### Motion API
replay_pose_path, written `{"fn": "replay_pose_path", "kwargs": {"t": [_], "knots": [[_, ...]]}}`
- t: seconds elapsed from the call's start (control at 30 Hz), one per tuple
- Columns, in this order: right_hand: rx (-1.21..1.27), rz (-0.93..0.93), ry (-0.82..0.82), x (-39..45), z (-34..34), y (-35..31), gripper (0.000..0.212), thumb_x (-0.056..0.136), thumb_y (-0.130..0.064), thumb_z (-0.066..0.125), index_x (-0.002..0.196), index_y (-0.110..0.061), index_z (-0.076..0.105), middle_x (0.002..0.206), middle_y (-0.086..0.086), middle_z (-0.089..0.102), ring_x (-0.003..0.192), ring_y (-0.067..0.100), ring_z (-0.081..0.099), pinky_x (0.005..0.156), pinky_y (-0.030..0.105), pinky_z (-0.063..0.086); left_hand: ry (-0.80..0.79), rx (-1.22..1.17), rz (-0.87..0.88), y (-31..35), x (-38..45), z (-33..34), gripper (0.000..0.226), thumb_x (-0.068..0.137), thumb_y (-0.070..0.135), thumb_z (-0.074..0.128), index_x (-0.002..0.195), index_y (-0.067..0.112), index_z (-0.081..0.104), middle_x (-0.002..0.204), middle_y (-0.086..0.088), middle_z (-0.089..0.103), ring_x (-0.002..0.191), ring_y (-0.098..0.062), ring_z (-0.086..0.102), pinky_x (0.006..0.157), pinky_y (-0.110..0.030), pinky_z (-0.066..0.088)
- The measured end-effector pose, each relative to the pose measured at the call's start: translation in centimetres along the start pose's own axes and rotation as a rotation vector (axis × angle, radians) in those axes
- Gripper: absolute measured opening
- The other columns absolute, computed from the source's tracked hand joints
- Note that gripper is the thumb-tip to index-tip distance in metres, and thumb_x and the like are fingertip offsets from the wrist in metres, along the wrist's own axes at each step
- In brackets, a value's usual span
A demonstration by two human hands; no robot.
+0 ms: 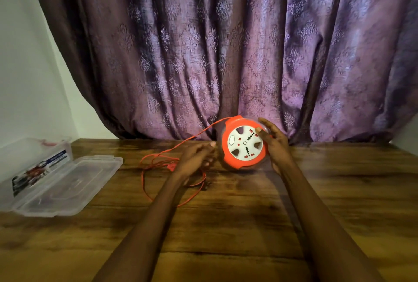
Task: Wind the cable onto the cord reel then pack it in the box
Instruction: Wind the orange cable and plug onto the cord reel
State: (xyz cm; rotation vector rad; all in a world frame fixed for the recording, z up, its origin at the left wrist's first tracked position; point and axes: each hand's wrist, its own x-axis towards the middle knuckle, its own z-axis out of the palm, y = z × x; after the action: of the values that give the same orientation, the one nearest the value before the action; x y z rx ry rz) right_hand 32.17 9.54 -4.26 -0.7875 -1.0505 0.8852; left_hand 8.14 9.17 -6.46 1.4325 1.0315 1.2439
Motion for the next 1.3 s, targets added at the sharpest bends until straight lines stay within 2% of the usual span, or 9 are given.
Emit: {"fn": "replay_pose_path", "kwargs": {"t": [0.1,0.27,0.33,0.43,0.57,0.9,1.03,1.17,1.3], "knots": [[0.059,0.047,-0.030,0.0,0.4,0.1,0.037,0.091,-0.008,0.066,0.126,-0.016,0.062,0.120,0.014,0.066,0.094,0.020,0.063,0.078,0.032,0.057,-0.117,-0.138,0.009,-1.1,-0.5,1.9,0.023,0.095,0.025,0.064,0.116,0.016,0.065,0.100,-0.005,0.071,0.075,-0.016,0.063,0.068,-0.028,0.056],[-0.036,0.030,-0.010,-0.5,1.6,0.8,0.040,0.094,-0.007,0.062,0.134,-0.013,0.056,0.135,0.019,0.060,0.100,0.017,0.061,0.070,0.022,0.056,-0.010,-0.226,0.062,-1.5,-0.3,2.5,0.025,0.092,0.020,0.068,0.114,0.010,0.062,0.098,-0.013,0.060,0.064,-0.017,0.059,0.048,-0.027,0.056],[-0.211,-0.095,-0.003,-0.9,1.9,1.2,0.048,0.095,-0.005,0.062,0.141,-0.011,0.049,0.139,0.020,0.053,0.105,0.015,0.057,0.071,0.016,0.053,0.026,-0.224,0.068,-1.7,-0.1,2.3,0.022,0.093,0.015,0.067,0.114,0.010,0.061,0.098,-0.010,0.061,0.073,-0.018,0.059,0.046,-0.026,0.055],[-0.820,-0.535,-0.032,-1.7,1.7,1.8,0.047,0.093,-0.027,0.064,0.139,-0.021,0.052,0.129,0.012,0.051,0.117,0.024,0.052,0.096,0.036,0.046,0.082,-0.177,0.085,-2.0,0.1,2.3,0.014,0.093,0.009,0.065,0.103,0.019,0.062,0.078,0.010,0.065,0.069,-0.009,0.063,0.047,-0.024,0.054],[-1.401,-0.677,-0.016,-3.2,3.2,2.5,0.044,0.087,-0.056,0.056,0.125,-0.035,0.058,0.110,-0.001,0.060,0.102,0.028,0.057,0.082,0.042,0.042,0.133,-0.158,0.104,-2.4,0.2,2.6,0.016,0.095,0.007,0.062,0.101,0.020,0.058,0.076,0.007,0.063,0.068,-0.009,0.062,0.054,-0.029,0.057],[-1.591,-0.681,0.058,-3.6,4.4,2.4,0.062,0.080,-0.054,0.060,0.139,-0.043,0.048,0.104,0.006,0.070,0.100,0.033,0.060,0.081,0.043,0.043,0.110,-0.202,0.151,-2.3,-0.2,3.0,0.022,0.095,0.002,0.060,0.105,0.021,0.055,0.083,0.004,0.067,0.069,-0.005,0.065,0.062,-0.029,0.057],[-1.412,-0.429,0.154,-3.9,5.0,1.9,0.060,0.072,-0.061,0.065,0.127,-0.041,0.052,0.087,0.011,0.074,0.085,0.036,0.069,0.073,0.040,0.050,0.143,-0.084,0.210,-2.7,-0.4,3.6,0.029,0.092,0.001,0.063,0.110,0.022,0.053,0.087,0.004,0.066,0.077,-0.011,0.065,0.070,-0.031,0.057],[-0.964,0.178,0.197,-3.6,5.8,1.3,0.060,0.070,-0.067,0.068,0.116,-0.032,0.055,0.107,0.011,0.072,0.098,0.032,0.069,0.083,0.037,0.050,0.151,0.083,0.288,-3.4,-0.4,3.5,0.029,0.085,0.018,0.071,0.105,0.024,0.052,0.094,-0.001,0.065,0.089,-0.025,0.062,0.085,-0.035,0.054],[-0.077,0.510,0.237,-3.4,5.8,1.1,0.046,0.083,-0.049,0.071,0.083,-0.004,0.064,0.067,0.014,0.074,0.032,0.014,0.048,0.039,0.018,0.036,0.164,0.097,0.280,-4.1,-0.5,4.4,0.036,0.076,0.041,0.072,0.104,0.030,0.052,0.107,-0.017,0.066,0.102,-0.038,0.064,0.092,-0.056,0.052]]}}
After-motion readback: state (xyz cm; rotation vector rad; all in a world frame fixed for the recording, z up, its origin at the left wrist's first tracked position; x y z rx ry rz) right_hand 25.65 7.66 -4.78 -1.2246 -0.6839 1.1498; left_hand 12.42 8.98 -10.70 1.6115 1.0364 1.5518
